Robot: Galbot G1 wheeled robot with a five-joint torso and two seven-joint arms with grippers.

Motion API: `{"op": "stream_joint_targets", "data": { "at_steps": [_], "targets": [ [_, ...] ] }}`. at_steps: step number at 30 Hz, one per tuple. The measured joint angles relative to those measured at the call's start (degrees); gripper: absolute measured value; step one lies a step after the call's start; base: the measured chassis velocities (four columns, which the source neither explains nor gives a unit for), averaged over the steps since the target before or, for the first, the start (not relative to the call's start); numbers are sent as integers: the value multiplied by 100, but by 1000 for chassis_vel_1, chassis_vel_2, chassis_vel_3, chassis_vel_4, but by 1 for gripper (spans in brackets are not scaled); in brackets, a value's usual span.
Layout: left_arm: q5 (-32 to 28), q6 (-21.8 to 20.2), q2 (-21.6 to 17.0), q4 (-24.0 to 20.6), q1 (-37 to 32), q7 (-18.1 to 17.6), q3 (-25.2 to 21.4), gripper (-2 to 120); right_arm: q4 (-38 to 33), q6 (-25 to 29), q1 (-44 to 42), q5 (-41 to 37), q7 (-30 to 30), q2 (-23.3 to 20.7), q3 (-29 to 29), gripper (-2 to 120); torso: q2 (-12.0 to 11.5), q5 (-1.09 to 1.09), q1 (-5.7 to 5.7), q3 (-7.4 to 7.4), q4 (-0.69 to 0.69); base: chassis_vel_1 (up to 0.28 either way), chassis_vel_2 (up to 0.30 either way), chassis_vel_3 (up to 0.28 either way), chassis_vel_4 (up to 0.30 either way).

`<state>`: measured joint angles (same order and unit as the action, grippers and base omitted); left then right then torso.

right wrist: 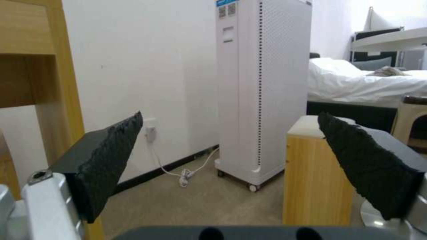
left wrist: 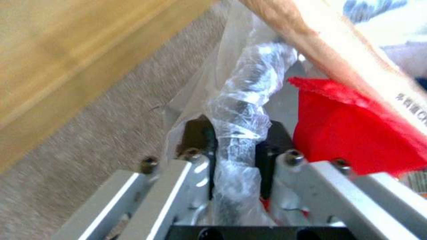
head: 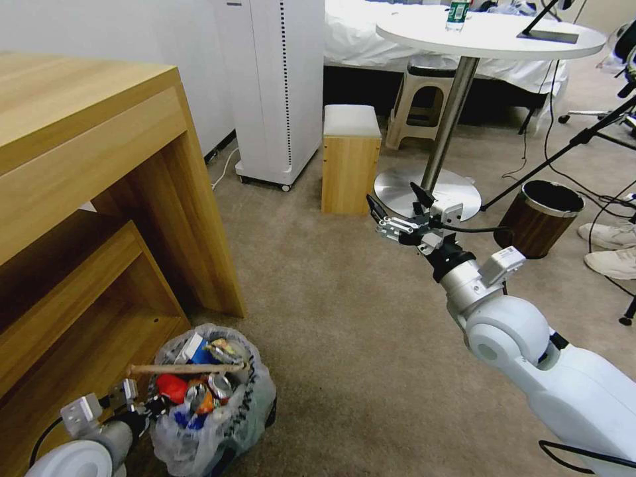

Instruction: Pick up the trash bin and place the garbage on the floor into it.

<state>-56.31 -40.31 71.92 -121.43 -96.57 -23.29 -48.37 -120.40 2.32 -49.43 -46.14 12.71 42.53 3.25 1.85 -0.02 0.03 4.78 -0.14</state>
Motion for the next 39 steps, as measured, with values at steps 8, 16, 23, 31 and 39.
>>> {"op": "stream_joint_targets", "data": {
  "at_steps": [8, 16, 23, 31, 39],
  "targets": [
    [868, 216, 242, -543, -264, 190, -81, 53, 28, 76, -63, 107, -46, 63, -53, 100, 0, 2, 0, 0, 0, 0, 0, 0, 0],
    [1868, 619, 520, -830, -386, 535, -208, 81, 46, 94, -229, 141, -94, 232, 162, 100, 0, 1, 0, -1, 1, 0, 0, 0, 0],
    [2722, 1205, 721, -1351, -459, 937, -429, 107, 115, 302, -640, 383, -53, 580, 1070, 100, 0, 2, 0, -1, 1, 0, 0, 0, 0],
    [2869, 1166, 619, -1978, -832, 981, -397, 114, -49, -205, -1612, 828, 245, 676, 2913, 100, 0, 1, 0, -2, 0, 0, 0, 0, 0],
    [3028, 1076, 488, -2215, -1149, 1052, -267, 111, -429, -302, -2870, 1178, 475, 893, 4228, 100, 0, 0, 0, -2, 0, 0, 0, 0, 0]
  ]
}}
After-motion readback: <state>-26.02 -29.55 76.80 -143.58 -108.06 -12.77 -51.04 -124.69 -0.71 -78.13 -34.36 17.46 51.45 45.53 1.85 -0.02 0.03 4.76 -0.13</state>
